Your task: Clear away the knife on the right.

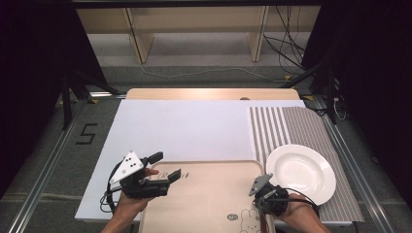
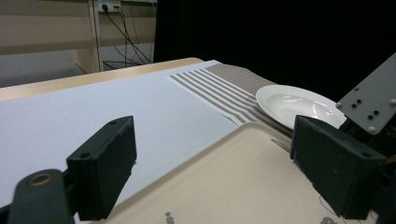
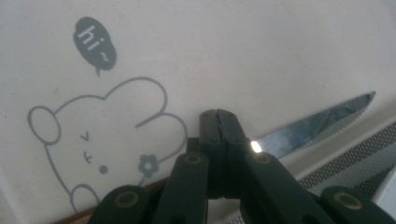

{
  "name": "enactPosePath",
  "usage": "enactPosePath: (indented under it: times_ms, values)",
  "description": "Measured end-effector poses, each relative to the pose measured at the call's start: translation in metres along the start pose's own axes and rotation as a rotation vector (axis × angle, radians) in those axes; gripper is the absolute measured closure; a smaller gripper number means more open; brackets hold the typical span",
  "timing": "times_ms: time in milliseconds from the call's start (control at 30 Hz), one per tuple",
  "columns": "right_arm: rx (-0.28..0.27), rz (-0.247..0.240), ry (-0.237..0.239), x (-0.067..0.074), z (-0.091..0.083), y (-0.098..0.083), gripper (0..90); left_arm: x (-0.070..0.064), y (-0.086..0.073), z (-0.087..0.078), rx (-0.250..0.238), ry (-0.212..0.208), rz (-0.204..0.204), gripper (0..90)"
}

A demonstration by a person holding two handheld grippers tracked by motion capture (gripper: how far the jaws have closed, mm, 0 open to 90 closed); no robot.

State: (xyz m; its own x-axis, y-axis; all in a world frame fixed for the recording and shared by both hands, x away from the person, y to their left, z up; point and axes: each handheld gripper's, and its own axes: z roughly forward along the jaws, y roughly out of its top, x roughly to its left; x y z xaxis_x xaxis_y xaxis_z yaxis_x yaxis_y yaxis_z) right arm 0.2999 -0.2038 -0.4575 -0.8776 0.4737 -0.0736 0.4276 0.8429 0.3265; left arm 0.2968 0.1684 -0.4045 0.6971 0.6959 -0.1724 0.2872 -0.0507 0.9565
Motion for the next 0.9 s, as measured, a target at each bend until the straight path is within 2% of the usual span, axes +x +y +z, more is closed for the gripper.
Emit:
enactPosePath:
  times_ms: [33, 233, 467, 500, 533, 567, 633, 667, 700, 900]
  values:
    - [-0.003, 0.014, -0.005, -0.003, 0.000, -0.001, 90.0, 0.000, 0.000, 0.000, 0.000, 0.000, 0.001, 14.4]
    - [-0.005, 0.005, -0.031, -0.007, 0.001, 0.000, 90.0, 0.000, 0.000, 0.000, 0.001, 0.001, 0.001, 14.5]
    - [-0.027, 0.017, -0.033, -0.010, 0.000, 0.000, 88.3, 0.000, 0.000, 0.000, 0.001, 0.000, 0.001, 14.4]
    - [-0.071, 0.035, -0.018, -0.012, -0.003, -0.001, 82.6, 0.000, 0.000, 0.001, -0.001, 0.001, 0.001, 14.5]
    - [-0.071, 0.035, -0.018, -0.012, -0.003, -0.001, 82.6, 0.000, 0.000, 0.001, -0.001, 0.001, 0.001, 14.5]
    - [-0.107, 0.053, -0.018, -0.012, -0.006, -0.001, 73.4, 0.000, 0.000, 0.002, 0.001, 0.000, 0.000, 14.5]
    - [-0.121, 0.065, -0.022, -0.013, -0.007, -0.001, 70.2, -0.001, 0.000, 0.002, 0.001, -0.001, 0.000, 14.5]
    - [-0.156, 0.088, -0.021, -0.014, -0.010, 0.000, 62.2, -0.001, 0.001, 0.002, 0.002, 0.000, 0.001, 14.5]
    - [-0.164, 0.097, -0.020, -0.014, -0.011, 0.001, 57.9, -0.001, 0.000, 0.002, 0.002, 0.000, 0.001, 14.5]
    - [-0.239, 0.151, -0.013, -0.016, -0.018, 0.002, 44.1, -0.001, 0.000, 0.001, -0.001, -0.001, -0.001, 14.4]
